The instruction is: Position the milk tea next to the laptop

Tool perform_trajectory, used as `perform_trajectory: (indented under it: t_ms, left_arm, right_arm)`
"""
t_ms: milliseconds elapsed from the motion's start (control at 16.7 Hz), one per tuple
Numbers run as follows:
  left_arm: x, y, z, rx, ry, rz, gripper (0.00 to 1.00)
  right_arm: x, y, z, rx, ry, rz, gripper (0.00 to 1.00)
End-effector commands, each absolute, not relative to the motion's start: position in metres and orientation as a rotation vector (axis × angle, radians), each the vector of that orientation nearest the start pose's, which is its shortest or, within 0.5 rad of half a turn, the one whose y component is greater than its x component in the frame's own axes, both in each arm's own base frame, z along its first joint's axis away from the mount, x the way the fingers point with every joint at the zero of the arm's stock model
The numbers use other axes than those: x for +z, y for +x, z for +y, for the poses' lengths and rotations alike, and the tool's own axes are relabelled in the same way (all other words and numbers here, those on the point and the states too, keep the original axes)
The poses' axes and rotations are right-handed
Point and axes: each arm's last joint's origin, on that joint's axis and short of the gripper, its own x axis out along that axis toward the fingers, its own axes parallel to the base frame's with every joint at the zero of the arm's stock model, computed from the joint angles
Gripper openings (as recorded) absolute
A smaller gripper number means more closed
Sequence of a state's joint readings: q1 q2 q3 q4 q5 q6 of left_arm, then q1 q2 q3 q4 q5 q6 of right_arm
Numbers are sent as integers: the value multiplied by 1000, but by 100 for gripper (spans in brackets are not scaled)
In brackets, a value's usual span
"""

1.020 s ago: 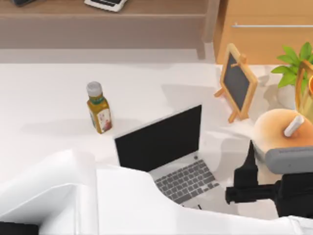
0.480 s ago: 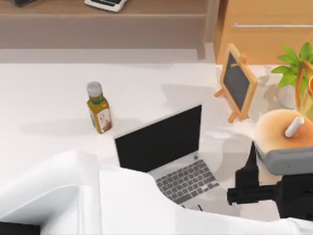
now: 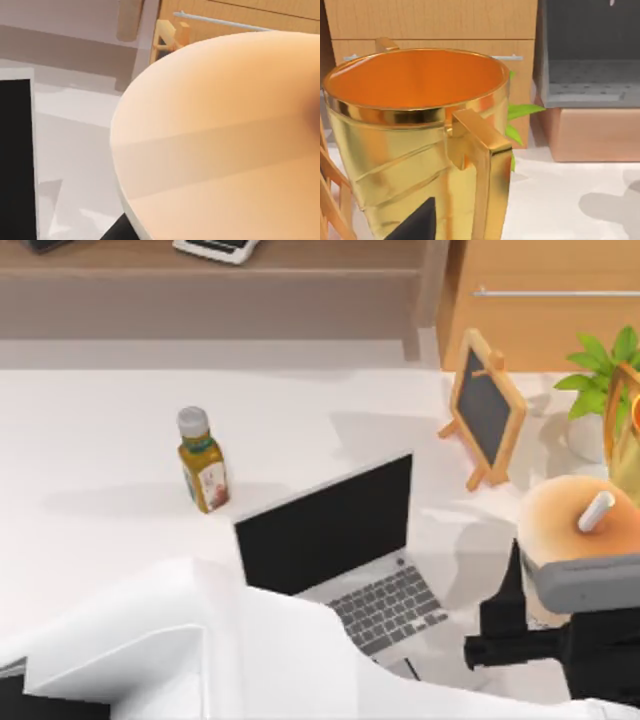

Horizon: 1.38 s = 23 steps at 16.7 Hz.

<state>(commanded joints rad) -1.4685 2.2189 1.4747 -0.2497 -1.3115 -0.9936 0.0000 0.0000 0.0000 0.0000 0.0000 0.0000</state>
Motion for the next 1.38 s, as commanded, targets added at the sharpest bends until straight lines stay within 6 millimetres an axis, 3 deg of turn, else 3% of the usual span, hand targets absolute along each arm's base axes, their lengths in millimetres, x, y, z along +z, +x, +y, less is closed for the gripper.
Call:
perform_trajectory:
  t_ms: [240, 1020, 1380]
  left_arm:
    - [122, 79, -440, -22, -5, 219, 0]
    - [122, 79, -440, -22, -5, 219, 98]
    - [122, 79, -440, -22, -5, 219, 100]
  right_arm:
    - [160, 106, -1, 0, 0, 0, 100]
    - [160, 106, -1, 0, 0, 0, 100]
    - [160, 106, -1, 0, 0, 0, 100]
